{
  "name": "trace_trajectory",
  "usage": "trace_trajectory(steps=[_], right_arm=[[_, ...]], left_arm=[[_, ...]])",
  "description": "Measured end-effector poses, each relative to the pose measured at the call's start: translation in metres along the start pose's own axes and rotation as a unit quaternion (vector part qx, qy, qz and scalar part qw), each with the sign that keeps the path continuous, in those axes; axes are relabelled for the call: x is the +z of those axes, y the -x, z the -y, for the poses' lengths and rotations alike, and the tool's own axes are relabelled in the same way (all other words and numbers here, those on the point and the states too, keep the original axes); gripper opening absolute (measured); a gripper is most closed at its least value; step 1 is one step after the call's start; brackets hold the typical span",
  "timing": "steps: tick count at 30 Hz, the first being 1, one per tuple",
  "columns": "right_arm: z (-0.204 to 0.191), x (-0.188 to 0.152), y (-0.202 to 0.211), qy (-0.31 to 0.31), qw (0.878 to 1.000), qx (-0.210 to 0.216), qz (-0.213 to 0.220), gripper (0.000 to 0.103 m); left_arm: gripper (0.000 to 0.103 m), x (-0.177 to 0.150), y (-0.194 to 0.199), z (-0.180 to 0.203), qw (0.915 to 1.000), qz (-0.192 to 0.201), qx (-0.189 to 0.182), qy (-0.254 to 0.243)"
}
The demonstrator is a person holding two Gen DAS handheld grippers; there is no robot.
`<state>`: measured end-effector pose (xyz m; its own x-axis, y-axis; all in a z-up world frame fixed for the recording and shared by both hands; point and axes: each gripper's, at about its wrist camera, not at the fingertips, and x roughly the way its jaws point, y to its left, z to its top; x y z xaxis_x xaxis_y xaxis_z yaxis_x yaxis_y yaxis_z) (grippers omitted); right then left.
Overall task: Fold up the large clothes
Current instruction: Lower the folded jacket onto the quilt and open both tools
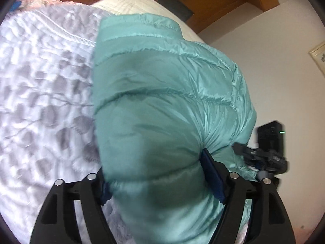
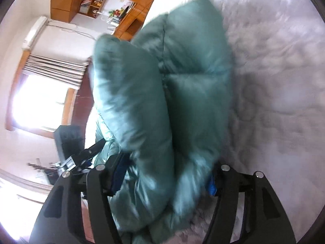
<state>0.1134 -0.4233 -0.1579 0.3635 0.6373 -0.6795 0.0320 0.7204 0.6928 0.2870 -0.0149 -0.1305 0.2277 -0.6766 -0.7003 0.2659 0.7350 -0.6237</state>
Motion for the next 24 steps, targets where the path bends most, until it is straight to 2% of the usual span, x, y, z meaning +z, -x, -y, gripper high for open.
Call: trace_trajectory(steps=[4, 5, 7, 8, 11, 13, 16, 19, 22, 24], right_arm=[[-0.041, -0.03, 0.045, 0.065, 0.994, -0.083, 0.042, 0.066], [-0.048, -0.036, 0.051, 0.077, 0.992, -0.089, 0.047, 0.066], [-0.069, -0.054, 0.061, 0.11, 0.988, -0.095, 0.055, 0.065], [-0.095, -0.062, 0.054, 0.132, 0.985, -0.093, 0.057, 0.064], [-0.119, -0.074, 0.05, 0.173, 0.981, -0.07, 0.052, 0.057], [-0.132, -0.075, 0.039, 0.19, 0.979, -0.059, 0.044, 0.048], [-0.135, -0.069, 0.018, 0.18, 0.981, -0.078, 0.015, 0.04], [-0.113, -0.077, 0.005, 0.142, 0.984, -0.107, -0.012, 0.029], [-0.085, -0.077, -0.005, 0.109, 0.989, -0.096, -0.026, 0.028], [-0.081, -0.075, -0.01, 0.099, 0.99, -0.097, -0.028, 0.026]], left_arm=[[0.079, -0.015, 0.044, 0.017, 0.9972, 0.028, 0.069, -0.007], [0.079, -0.02, 0.055, 0.021, 0.9956, 0.038, 0.085, -0.012], [0.079, -0.033, 0.076, 0.034, 0.9918, 0.059, 0.11, -0.025], [0.08, -0.041, 0.085, 0.041, 0.9896, 0.069, 0.122, -0.034], [0.08, -0.059, 0.093, 0.061, 0.983, 0.083, 0.152, -0.062], [0.081, -0.069, 0.09, 0.07, 0.9805, 0.081, 0.162, -0.076], [0.08, -0.069, 0.061, 0.066, 0.9772, 0.058, 0.186, -0.084], [0.08, -0.08, 0.046, 0.06, 0.9762, 0.038, 0.195, -0.088], [0.082, -0.09, 0.034, 0.046, 0.9759, 0.017, 0.199, -0.089], [0.082, -0.092, 0.029, 0.041, 0.9777, 0.008, 0.195, -0.079]])
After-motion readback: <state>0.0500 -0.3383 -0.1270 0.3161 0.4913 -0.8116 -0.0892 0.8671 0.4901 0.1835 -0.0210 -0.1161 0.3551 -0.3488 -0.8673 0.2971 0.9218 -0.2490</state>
